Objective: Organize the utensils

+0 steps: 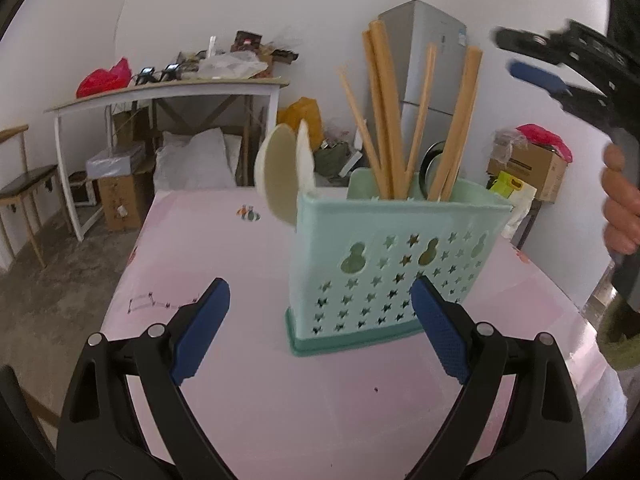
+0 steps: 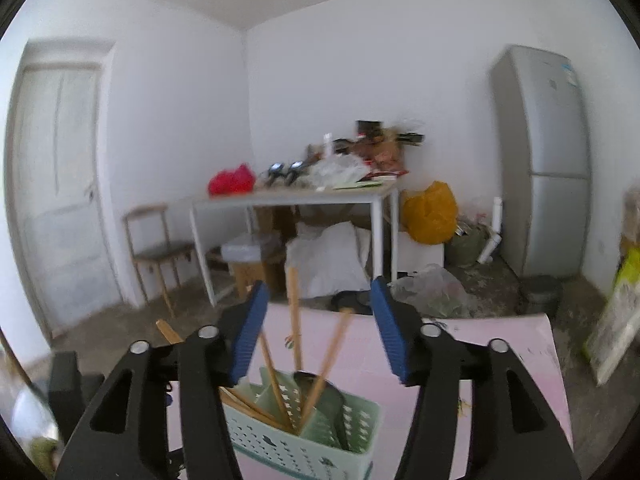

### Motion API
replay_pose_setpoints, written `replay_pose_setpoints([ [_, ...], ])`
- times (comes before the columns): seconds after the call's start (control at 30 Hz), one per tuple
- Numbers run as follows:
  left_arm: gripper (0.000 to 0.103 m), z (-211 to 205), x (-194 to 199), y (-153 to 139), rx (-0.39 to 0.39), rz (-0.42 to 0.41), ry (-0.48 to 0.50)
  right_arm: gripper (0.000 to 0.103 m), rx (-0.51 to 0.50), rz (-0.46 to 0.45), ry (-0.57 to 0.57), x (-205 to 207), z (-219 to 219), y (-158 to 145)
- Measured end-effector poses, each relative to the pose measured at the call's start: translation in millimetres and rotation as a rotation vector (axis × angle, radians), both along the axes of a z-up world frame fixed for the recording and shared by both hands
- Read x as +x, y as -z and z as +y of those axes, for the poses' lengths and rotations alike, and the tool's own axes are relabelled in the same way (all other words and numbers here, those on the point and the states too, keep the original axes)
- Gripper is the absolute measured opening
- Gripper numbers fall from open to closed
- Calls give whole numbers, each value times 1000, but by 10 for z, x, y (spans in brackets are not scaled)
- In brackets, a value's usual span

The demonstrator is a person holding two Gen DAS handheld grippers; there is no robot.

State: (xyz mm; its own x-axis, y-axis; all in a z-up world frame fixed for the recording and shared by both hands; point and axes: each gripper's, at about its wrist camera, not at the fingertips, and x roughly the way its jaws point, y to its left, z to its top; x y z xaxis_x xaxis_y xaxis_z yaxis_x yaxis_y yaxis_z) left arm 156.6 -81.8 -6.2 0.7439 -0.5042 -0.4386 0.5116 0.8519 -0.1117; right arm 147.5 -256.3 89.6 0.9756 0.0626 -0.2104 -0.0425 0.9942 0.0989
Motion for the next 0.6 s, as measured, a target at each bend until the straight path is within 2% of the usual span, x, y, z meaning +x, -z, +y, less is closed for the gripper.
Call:
replay_pose_setpoints([
  [0.07,88,-22,40,-15,-10,-2,12,54,106,23,19,-99,-206,91],
  [0.17,88,-54,139,8,-42,16,47,54,297,149,15,-64,-528,468],
  [0.23,88,-75,183,28,-57,31,57,54,473,235,-35,17,-748,789],
  [0.3,88,-103,229,38,-77,44,70,54,601,277,-78,101,-886,1027],
  [0.37,87,-133,259,41,-90,49,81,54,691,306,-93,175,-961,1226],
  [0.4,82,-160,271,42,-92,52,87,54,745,328,-138,241,-979,1337],
  [0.5,73,-242,294,48,-91,64,99,54,791,356,-183,319,-899,1472],
  [0.6,71,-287,287,34,-89,71,59,54,787,346,-172,296,-830,1489],
])
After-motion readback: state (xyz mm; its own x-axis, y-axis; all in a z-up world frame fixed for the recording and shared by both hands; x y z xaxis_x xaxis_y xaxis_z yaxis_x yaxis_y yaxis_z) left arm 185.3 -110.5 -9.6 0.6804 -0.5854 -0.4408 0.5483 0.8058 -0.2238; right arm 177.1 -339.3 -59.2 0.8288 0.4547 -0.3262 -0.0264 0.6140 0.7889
